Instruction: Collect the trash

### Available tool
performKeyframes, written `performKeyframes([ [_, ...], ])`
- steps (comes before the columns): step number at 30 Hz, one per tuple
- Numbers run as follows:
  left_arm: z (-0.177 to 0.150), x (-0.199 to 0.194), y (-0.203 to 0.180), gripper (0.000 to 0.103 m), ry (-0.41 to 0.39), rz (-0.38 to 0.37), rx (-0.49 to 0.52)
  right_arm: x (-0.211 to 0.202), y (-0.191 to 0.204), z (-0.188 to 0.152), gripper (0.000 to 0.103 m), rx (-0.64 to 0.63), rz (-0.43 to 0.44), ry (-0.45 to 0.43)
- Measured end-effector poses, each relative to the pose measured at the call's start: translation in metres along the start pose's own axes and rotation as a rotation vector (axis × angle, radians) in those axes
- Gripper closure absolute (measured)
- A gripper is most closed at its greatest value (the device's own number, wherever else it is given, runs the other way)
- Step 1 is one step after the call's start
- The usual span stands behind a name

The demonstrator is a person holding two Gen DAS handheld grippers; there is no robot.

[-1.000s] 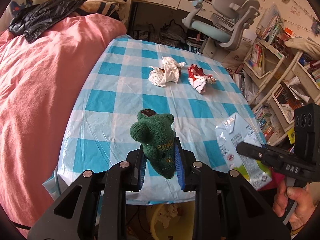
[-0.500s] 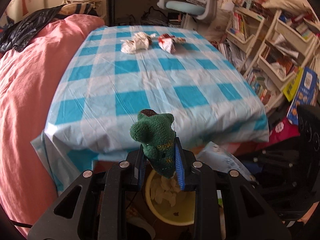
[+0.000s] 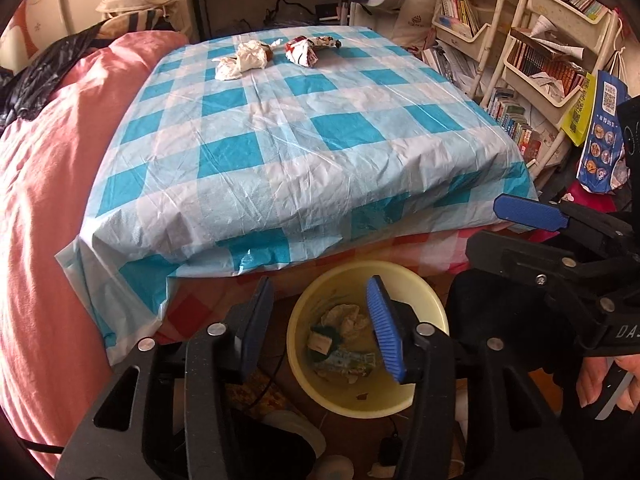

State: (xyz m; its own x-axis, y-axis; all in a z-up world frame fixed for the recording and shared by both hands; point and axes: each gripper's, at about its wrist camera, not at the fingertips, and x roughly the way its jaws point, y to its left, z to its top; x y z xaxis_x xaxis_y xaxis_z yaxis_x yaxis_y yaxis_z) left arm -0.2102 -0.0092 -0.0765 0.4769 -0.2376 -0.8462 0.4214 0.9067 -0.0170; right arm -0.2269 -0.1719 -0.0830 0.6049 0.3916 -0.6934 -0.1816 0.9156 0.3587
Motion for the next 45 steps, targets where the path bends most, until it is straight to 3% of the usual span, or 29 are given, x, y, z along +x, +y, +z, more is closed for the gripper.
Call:
performKeyframes([
  [5,0.001,-0.006,-0.003,0.044,-0.057,0.064,0.027,-0.001,0.004,0.000,0.026,-0.031,-0.025,-0.023],
  [11,0.006,-0.015,-0.007,0.021,-0.166,0.253,0.070,0.008,0.004,-0.004,0.017,-0.047,-0.086,-0.018],
  [16,0.013,-0.024,0.001,0.014,-0.227,0.347,0.028,0.014,0.001,-0.007,0.013,-0.044,-0.146,-0.002],
  [21,0.018,-0.033,0.024,0.008,-0.248,0.354,-0.089,0.024,0.003,-0.011,0.013,-0.052,-0.179,0.029],
  [28,0.021,-0.036,0.049,0.008,-0.242,0.332,-0.224,0.035,0.019,-0.017,0.012,-0.139,-0.217,0.068],
  [45,0.025,-0.040,0.052,0.007,-0.260,0.308,-0.269,0.049,0.043,-0.025,0.011,-0.258,-0.249,0.094],
])
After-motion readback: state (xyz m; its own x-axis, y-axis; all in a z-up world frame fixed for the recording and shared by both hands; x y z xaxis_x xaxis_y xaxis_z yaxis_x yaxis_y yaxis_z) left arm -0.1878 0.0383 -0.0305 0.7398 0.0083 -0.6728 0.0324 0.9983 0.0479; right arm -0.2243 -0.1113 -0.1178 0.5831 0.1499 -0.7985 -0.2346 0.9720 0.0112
